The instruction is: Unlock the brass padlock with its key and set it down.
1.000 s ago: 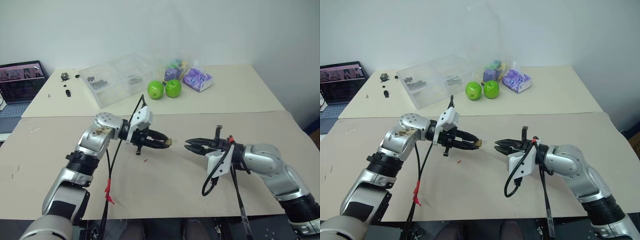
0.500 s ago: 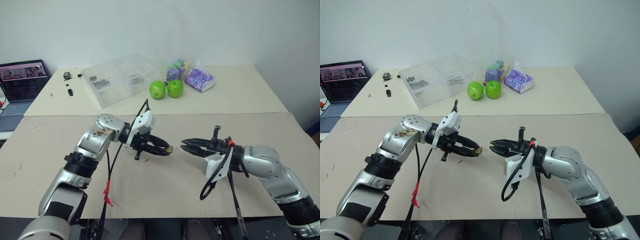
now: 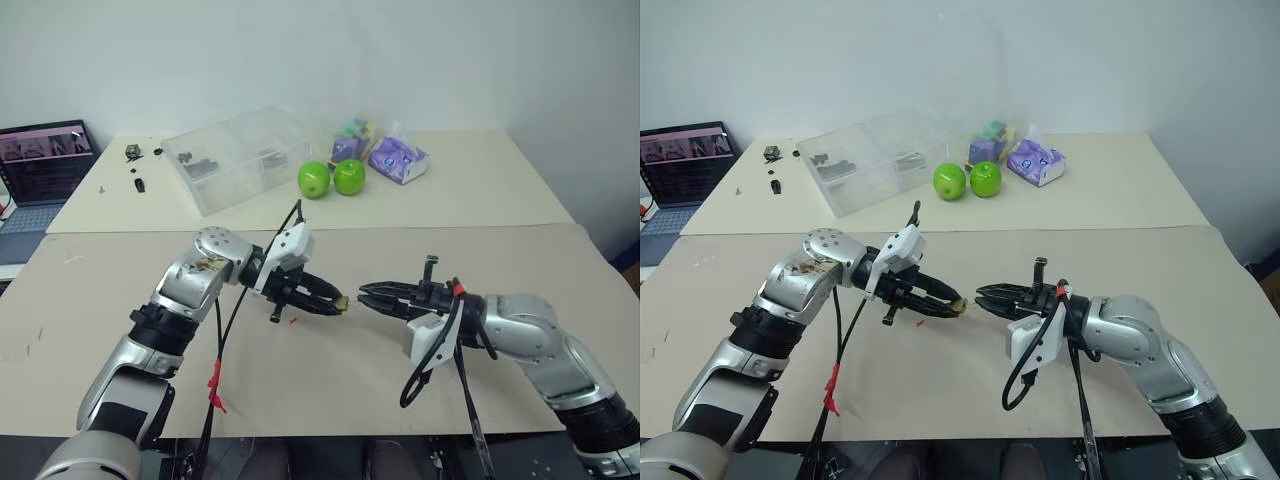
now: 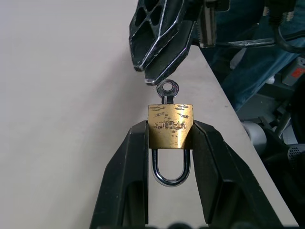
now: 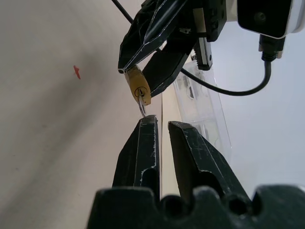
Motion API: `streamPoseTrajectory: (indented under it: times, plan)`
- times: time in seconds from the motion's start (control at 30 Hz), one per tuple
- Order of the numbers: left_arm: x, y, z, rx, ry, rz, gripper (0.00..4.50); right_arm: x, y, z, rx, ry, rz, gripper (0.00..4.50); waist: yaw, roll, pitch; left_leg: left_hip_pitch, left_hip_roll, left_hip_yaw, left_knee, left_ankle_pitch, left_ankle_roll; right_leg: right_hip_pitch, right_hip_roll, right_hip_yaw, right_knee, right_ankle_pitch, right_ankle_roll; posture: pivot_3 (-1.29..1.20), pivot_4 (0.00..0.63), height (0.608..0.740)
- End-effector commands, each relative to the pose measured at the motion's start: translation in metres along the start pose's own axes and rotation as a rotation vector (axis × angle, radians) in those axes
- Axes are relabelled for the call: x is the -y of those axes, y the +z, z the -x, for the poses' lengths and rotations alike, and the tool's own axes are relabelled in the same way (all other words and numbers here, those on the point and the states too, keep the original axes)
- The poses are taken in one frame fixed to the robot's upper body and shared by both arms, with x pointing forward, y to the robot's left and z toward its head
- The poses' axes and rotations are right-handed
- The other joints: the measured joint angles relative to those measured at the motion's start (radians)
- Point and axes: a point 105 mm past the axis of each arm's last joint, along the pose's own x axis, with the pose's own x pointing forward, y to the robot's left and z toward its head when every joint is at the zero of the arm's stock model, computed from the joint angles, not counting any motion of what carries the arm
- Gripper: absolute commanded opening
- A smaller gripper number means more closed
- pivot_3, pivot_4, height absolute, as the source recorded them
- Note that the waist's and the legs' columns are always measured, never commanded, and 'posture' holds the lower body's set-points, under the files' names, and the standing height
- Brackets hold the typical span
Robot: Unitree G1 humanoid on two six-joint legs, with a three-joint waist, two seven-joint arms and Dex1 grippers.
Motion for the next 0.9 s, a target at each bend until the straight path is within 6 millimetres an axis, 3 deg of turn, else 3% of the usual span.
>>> streamPoseTrajectory:
  times: [0.03,0.9]
  plan:
    - [0.000,0.013,0.003,0.017,0.000,-0.048,0.82,-0.001,-0.003,0.006,-0.007,0.011,0.031,0.83,0.000,0.000,0.000,0.000,0.000,0.000,0.000,0.000,0.000,0.000,0.000,0.000,0.000,0.000,0.000,0.00,0.150,0.740]
    - [0.001,0.013,0.000,0.012,-0.016,-0.074,0.82,0.008,0.016,0.002,0.038,-0.012,0.018,0.83,0.000,0.000,0.000,0.000,0.000,0.000,0.000,0.000,0.000,0.001,0.000,0.001,0.000,0.000,0.000,0.00,0.150,0.740]
